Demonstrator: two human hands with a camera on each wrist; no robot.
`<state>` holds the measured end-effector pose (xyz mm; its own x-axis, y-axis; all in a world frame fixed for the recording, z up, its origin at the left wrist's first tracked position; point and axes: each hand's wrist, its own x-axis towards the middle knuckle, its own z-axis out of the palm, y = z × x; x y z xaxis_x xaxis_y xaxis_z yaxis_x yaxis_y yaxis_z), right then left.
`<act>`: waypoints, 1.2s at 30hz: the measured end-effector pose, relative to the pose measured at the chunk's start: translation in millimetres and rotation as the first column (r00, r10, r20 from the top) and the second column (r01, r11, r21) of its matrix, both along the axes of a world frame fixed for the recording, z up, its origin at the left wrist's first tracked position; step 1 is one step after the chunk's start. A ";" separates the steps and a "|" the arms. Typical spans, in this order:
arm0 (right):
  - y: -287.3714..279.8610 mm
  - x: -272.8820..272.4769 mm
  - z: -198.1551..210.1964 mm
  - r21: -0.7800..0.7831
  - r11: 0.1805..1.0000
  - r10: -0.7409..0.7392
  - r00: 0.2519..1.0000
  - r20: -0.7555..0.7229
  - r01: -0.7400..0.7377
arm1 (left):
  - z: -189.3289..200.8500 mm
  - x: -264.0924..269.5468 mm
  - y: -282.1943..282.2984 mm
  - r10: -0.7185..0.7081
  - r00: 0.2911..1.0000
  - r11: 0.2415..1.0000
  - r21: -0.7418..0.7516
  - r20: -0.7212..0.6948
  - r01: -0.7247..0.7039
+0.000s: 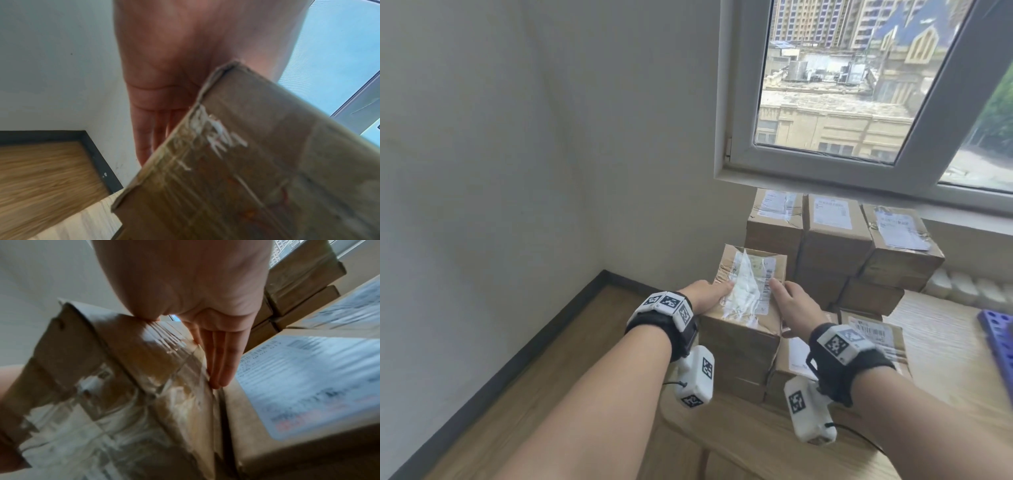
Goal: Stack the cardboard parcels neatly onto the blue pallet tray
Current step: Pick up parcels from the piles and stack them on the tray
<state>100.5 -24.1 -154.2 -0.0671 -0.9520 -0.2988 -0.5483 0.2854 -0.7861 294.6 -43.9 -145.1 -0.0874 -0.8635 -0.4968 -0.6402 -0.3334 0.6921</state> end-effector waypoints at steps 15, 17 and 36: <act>28.7 -0.7 -4.9 -0.132 0.985 -0.061 0.934 0.351 0.114 | 14.4 2.0 32.6 0.059 0.954 0.995 -0.060 -0.294 -0.080; 35.8 -0.3 0.1 -0.162 0.979 -0.059 0.930 0.363 0.125 | 15.5 2.0 35.5 0.042 0.949 0.995 -0.078 -0.314 -0.070; 130.2 -97.7 21.4 -0.227 0.844 -0.374 0.836 0.401 0.486 | 18.2 -114.2 73.3 -0.253 0.832 0.967 -0.138 -0.494 0.213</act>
